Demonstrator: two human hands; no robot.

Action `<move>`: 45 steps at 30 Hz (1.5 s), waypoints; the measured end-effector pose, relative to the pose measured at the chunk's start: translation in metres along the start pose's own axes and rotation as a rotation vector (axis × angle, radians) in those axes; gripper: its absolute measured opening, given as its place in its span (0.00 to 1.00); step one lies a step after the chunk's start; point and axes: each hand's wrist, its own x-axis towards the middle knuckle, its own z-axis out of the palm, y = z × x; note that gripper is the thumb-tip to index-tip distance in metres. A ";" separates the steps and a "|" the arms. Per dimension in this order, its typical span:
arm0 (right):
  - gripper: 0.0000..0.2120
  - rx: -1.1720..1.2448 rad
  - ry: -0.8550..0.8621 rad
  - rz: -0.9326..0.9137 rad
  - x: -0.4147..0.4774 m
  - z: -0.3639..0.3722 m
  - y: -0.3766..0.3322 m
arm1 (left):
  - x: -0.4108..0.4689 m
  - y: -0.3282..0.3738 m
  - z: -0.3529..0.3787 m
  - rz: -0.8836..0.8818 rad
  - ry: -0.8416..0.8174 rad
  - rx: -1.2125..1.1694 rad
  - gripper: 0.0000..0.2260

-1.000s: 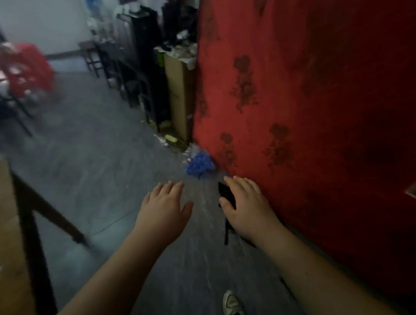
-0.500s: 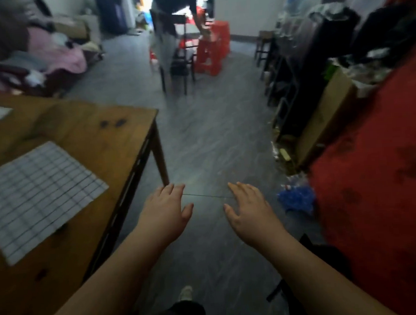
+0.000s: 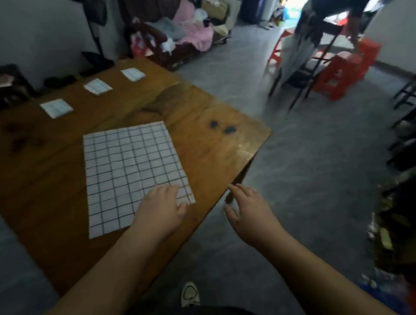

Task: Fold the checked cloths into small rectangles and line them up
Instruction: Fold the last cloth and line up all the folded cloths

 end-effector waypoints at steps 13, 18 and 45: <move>0.28 -0.200 -0.379 -0.443 0.173 0.060 -0.069 | 0.045 -0.123 0.043 -0.501 -0.036 -0.246 0.28; 0.28 -0.295 -0.517 -0.632 0.221 0.095 -0.069 | 0.050 -0.137 0.071 -0.621 -0.053 -0.268 0.27; 0.22 -0.426 -0.433 -1.040 0.259 0.097 0.135 | 0.022 0.053 0.180 -0.623 0.057 -0.212 0.27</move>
